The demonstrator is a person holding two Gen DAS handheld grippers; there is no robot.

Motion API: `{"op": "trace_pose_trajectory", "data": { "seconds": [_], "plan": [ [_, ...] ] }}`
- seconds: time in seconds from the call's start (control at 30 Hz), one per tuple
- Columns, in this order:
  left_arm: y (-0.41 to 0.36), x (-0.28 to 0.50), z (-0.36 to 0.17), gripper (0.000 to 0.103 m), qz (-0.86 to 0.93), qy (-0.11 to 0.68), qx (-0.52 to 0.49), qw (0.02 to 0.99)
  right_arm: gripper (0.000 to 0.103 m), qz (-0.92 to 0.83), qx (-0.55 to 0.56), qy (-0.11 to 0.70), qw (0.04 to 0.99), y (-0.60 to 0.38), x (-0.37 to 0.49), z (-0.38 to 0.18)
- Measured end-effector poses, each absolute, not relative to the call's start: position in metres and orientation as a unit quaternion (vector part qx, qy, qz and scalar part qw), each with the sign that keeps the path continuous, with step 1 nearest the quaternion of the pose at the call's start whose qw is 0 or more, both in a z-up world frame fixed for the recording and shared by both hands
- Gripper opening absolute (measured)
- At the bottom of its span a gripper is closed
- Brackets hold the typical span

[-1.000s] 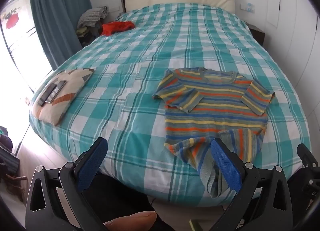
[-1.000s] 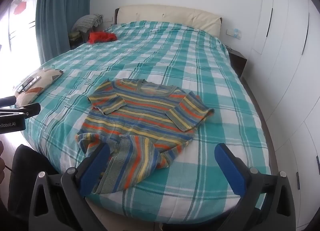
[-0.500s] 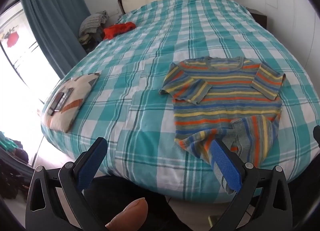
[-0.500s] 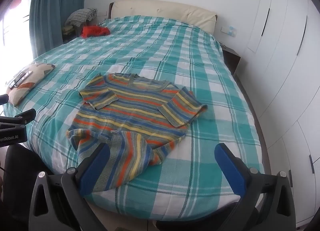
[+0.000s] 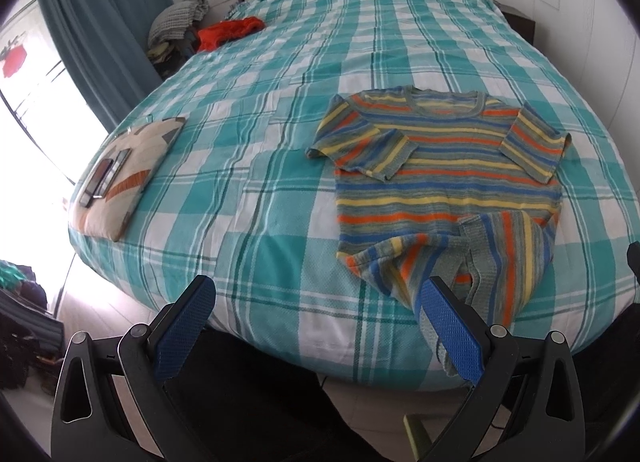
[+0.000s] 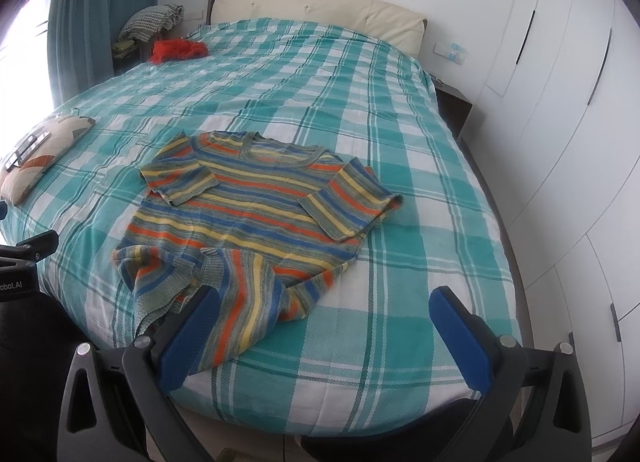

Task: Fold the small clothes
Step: 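Move both grippers toward the hem of the striped sweater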

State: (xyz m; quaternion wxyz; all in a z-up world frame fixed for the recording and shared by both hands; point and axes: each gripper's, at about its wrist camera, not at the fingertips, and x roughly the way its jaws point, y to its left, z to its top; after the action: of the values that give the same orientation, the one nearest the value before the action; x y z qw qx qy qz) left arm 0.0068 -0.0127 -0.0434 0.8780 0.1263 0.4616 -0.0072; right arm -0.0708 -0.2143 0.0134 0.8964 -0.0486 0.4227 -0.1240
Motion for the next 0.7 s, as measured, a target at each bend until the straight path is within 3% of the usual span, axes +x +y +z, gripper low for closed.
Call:
{"op": "trace_pose_trajectory", "data": {
  "seconds": [0.5, 0.7],
  "plan": [
    [-0.002, 0.016, -0.063, 0.103, -0.046, 0.496, 0.106, 0.861, 0.103, -0.119, -0.056, 0.434, 0.891, -0.208, -0.061, 0.003],
    [0.000, 0.013, -0.086, 0.103, -0.062, 0.508, 0.098, 0.853, 0.103, -0.093, 0.032, 0.481, 0.871, -0.234, -0.050, -0.045]
  ]
}}
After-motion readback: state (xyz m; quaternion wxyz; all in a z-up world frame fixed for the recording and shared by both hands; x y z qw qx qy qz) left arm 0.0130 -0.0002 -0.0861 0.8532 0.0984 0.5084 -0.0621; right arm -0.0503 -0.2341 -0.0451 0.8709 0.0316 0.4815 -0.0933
